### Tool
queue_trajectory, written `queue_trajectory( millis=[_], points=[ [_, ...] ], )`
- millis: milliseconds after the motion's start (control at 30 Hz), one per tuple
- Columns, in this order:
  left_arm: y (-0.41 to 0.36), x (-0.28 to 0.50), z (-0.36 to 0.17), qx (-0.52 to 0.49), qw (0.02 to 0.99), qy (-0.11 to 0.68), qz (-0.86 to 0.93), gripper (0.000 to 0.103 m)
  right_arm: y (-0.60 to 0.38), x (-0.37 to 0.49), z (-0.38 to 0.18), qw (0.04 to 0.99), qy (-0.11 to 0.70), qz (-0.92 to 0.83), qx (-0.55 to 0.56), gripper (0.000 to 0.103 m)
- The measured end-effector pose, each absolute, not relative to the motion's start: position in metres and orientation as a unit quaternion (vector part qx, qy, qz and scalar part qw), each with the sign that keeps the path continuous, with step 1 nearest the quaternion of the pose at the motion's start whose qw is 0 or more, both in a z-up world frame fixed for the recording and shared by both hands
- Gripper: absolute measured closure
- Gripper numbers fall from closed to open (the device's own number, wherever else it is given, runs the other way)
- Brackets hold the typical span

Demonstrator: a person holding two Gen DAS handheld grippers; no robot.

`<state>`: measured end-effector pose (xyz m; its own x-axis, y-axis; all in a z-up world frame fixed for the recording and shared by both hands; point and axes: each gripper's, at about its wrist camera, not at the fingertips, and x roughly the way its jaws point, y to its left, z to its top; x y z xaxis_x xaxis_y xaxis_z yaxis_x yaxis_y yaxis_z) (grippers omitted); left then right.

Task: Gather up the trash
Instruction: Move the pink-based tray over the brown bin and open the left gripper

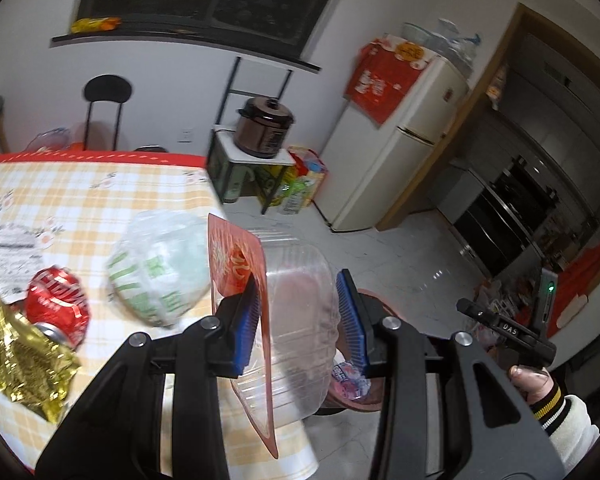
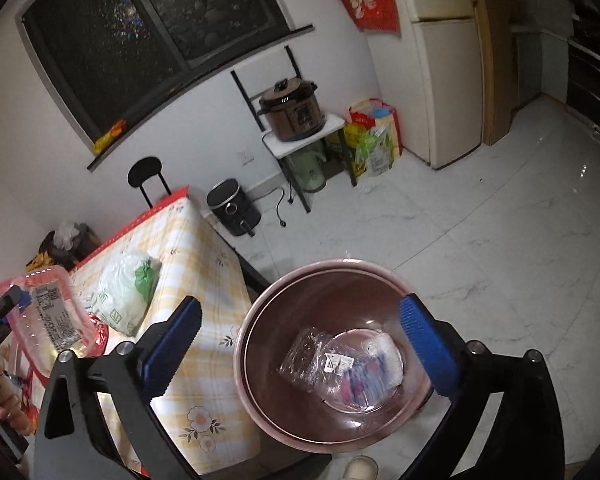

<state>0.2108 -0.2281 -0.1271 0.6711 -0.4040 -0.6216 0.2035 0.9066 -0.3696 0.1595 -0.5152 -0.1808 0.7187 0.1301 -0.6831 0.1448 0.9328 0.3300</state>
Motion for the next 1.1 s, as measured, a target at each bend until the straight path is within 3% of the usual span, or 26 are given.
queue_trajectory(
  millis=[367,867,967,1000,1033,1100],
  points=[
    [-0.326,0.232,-0.134,-0.112,0.879,0.381,-0.266,0.063,-0.561,0.093,-0.14,0.924,0.334,-0.043,0.18,0.005],
    [-0.455,0.261,-0.166,-0.077,0.843,0.41,-0.34,0.062,-0.627,0.022,-0.144,0.915,0.326,-0.112,0.207,0.005],
    [-0.473,0.267,-0.169,-0.053,0.842,0.408,-0.349,0.053,-0.636,0.011,-0.146,0.913,0.325,-0.121,0.215,0.005],
    [-0.478,0.269,-0.17,-0.046,0.843,0.405,-0.351,0.039,-0.637,0.009,-0.146,0.913,0.324,-0.123,0.216,0.005],
    [-0.482,0.27,-0.168,-0.041,0.845,0.398,-0.355,0.031,-0.637,0.009,-0.146,0.912,0.324,-0.124,0.217,0.005],
    [-0.484,0.272,-0.164,-0.036,0.849,0.39,-0.356,0.027,-0.638,0.008,-0.146,0.912,0.323,-0.125,0.219,0.005]
  ],
)
